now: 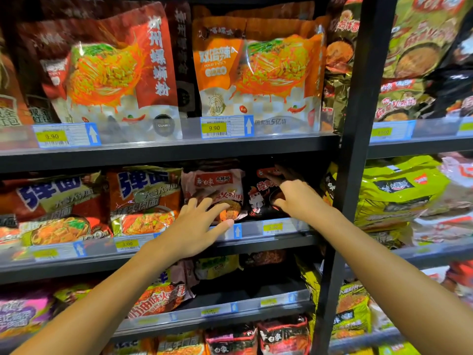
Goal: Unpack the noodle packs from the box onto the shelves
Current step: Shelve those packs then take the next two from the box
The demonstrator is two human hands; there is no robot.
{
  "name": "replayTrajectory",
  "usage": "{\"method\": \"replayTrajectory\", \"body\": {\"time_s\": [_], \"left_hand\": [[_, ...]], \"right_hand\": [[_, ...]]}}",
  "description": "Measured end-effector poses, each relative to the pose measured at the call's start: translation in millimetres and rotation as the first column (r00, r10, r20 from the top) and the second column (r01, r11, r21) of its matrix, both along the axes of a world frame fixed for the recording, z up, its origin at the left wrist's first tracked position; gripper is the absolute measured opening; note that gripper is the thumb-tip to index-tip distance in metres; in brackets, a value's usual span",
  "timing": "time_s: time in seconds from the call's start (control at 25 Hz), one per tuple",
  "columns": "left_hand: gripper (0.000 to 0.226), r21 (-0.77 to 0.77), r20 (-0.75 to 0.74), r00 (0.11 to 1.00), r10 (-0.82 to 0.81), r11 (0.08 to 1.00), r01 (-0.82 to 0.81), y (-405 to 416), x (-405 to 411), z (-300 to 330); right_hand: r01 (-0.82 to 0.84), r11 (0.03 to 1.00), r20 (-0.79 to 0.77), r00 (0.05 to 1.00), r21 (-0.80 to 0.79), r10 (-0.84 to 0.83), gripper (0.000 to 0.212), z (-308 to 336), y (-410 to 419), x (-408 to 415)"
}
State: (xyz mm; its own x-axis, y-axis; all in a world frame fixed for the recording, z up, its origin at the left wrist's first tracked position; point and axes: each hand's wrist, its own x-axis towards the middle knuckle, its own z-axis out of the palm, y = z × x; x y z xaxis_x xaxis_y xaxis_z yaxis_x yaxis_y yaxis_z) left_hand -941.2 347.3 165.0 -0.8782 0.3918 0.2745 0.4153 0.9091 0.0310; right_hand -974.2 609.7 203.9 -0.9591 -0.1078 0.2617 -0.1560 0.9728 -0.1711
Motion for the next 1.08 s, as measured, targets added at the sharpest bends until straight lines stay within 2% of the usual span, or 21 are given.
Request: {"method": "replayTrajectory", "body": {"time_s": [0.04,0.16,0.24,0.32,0.52,0.68,0.76,0.88,1.08], "left_hand": [[0.079,0.007,-0.008,1.0,0.01,1.0,-0.01,-1,2,1],[0.076,-0.006,-0.052,0.998,0.047,0.999,-0.048,-1,7,-2],[0.073,-0.031,-0.021,0.998,0.056,0.998,-0.056,5,5,-3],[0.064,0.007,0.021,0.997,0.075,0.997,-0.075,10,1,-2],[0.057,0.109,0.087,0.992,0.09,0.989,-0.099,2,-1,3],[0.059,0.141,-0.023,1.0,0.021,0.99,-0.018,-6,16,0],[0.068,0.184,-0.034,0.998,-0.051,0.981,0.056,-8,31,-3],[0.074,0.177,-0.032,0.99,-0.137,0.974,0.14,-13,49,-12],[0.073,0.127,-0.043,0.968,-0.245,0.96,0.249,-29,88,-29]], "right_hand": [[-0.009,1.0,-0.035,0.999,0.028,0.01,0.025,-3,3,4],[-0.051,0.995,-0.147,0.987,0.083,0.062,0.048,-20,5,22],[-0.098,0.994,-0.069,0.992,0.048,0.101,0.052,-28,2,22],[-0.105,0.994,0.001,0.994,0.035,0.105,0.056,-31,-1,16],[-0.152,0.988,-0.027,0.988,-0.027,0.151,0.063,-36,7,16],[-0.215,0.97,-0.158,0.968,-0.118,0.195,0.063,-41,14,41],[-0.275,0.957,-0.191,0.948,-0.09,0.255,0.068,-45,15,61],[-0.325,0.943,-0.203,0.93,-0.066,0.306,0.072,-50,11,92],[-0.269,0.961,-0.167,0.952,-0.06,0.257,0.069,-67,-4,159]]}}
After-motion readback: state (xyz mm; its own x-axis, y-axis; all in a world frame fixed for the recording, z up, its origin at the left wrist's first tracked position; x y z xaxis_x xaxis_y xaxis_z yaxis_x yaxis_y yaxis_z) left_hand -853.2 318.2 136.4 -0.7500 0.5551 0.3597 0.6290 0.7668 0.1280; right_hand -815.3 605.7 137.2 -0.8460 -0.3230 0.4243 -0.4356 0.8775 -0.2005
